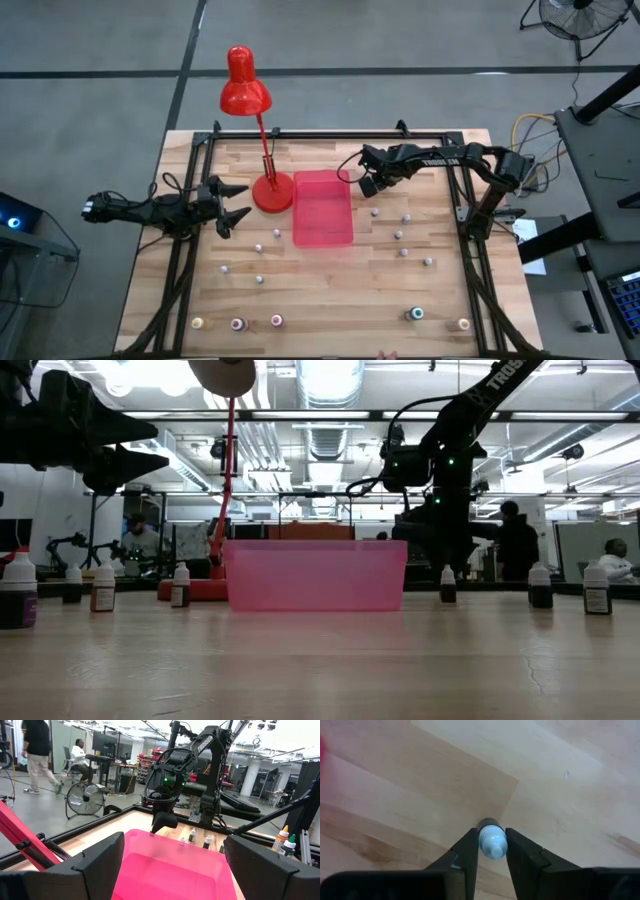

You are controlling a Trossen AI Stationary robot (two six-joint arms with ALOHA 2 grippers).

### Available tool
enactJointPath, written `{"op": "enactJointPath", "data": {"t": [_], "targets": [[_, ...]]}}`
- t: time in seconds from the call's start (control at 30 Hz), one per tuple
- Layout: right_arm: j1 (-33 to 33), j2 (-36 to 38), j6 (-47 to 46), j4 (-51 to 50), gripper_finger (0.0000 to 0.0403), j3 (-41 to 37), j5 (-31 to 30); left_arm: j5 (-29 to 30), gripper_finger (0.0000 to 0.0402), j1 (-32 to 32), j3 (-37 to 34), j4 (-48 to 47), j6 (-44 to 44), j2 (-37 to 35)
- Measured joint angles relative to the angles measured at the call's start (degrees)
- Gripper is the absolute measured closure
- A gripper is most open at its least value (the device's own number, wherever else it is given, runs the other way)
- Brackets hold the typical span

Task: Pick & Place food coloring
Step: Put the small red food coloring bottle into the bin

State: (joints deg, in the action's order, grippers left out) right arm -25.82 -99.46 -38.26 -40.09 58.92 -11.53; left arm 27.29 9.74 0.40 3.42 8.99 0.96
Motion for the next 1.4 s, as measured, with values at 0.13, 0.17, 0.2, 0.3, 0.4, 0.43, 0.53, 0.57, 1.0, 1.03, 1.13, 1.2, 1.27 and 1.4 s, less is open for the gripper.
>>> {"op": "enactJointPath", "data": {"t": [0.13,0.17,0.2,0.3,0.4,0.43,0.53,0.57,1.0,1.03,1.13,1.2,1.27,1.4], "targets": [[0.0,0.0,1.2,0.0,0.0336,0.1,-0.3,0.0,0.0087,0.0,0.0,0.0,0.0,0.0],[0.0,0.0,1.3,0.0,0.0337,0.2,-0.3,0.0,0.0087,0.0,0.0,0.0,0.0,0.0],[0.0,0.0,1.6,-0.1,0.0337,0.4,-0.4,0.0,0.0087,0.0,0.0,0.0,0.0,0.0],[0.0,0.2,2.4,-1.0,0.0338,1.5,-0.2,0.0,0.0087,0.0,0.0,0.0,0.0,0.0],[0.1,0.7,3.9,-3.3,0.0339,3.5,0.0,0.0,0.0087,0.0,0.0,0.0,0.0,0.0],[0.3,0.8,4.6,-4.6,0.0339,4.4,0.0,0.0,0.0087,0.0,0.0,0.0,0.0,0.0],[0.8,1.5,7.2,-9.1,0.0340,8.1,0.0,0.0,0.0087,0.0,0.0,0.0,0.0,0.0],[1.0,1.6,8.2,-10.8,0.0340,9.6,0.0,0.0,0.0087,0.0,0.0,0.0,0.0,0.0],[4.1,2.2,20.4,-28.1,0.0341,31.6,3.6,0.0,0.0087,0.0,0.0,0.0,0.0,0.0],[4.4,2.0,21.2,-29.2,0.0341,33.3,3.8,0.0,0.0087,0.0,0.0,0.0,0.0,0.0],[5.7,1.3,23.7,-30.7,0.0341,38.0,4.1,0.0,0.0087,0.1,0.0,0.0,0.0,0.0],[6.6,0.7,25.9,-30.8,0.0341,40.7,4.1,0.0,0.0087,0.1,0.0,0.0,0.0,0.0],[7.7,-0.8,27.7,-31.0,0.0341,43.3,4.1,0.0,0.0087,0.1,0.0,0.0,0.0,0.0],[9.8,-5.6,31.1,-32.2,0.0341,47.1,4.7,0.0,0.0087,0.1,0.0,0.0,0.0,0.0]]}}
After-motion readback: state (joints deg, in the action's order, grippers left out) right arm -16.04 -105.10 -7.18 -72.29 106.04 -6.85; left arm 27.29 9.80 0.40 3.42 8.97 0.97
